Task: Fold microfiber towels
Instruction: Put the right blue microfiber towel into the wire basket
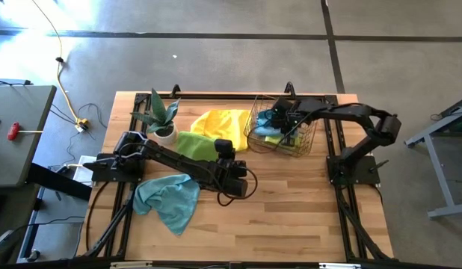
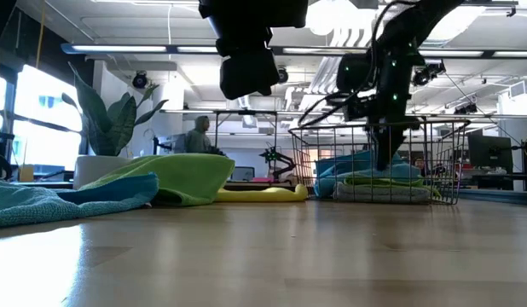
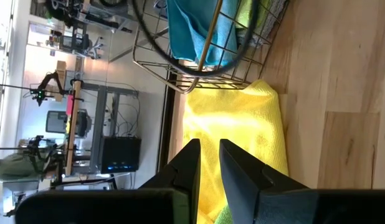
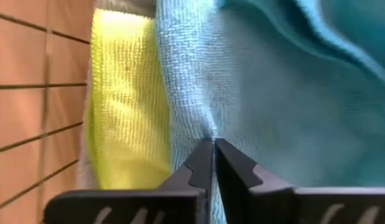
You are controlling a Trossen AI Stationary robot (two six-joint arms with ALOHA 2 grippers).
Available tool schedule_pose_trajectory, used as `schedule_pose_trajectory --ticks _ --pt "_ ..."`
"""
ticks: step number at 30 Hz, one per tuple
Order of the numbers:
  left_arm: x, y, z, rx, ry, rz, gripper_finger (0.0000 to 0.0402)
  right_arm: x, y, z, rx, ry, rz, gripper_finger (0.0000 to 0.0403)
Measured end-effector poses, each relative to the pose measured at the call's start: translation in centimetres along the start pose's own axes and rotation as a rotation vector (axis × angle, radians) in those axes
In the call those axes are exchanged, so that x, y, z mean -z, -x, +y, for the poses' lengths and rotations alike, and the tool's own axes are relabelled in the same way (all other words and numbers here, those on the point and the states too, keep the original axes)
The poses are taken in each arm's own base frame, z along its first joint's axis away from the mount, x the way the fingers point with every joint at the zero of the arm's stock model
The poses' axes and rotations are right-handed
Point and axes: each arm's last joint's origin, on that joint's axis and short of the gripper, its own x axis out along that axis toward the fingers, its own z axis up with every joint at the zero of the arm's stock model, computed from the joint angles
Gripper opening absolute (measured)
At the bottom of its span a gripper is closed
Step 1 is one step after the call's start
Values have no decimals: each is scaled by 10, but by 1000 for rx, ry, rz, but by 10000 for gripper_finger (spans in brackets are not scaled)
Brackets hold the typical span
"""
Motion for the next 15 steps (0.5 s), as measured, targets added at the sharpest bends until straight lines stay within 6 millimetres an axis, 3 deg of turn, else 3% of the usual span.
schedule_pose_trajectory --ticks 6,10,15 --pt "1 -1 1 0 -4 6 51 -8 28 3 -132 -98 15 12" --pt "1 -1 1 0 -9 8 51 -7 34 10 -164 -114 75 3" --pt "2 -1 1 -1 -13 12 51 -3 29 18 -41 -52 154 64"
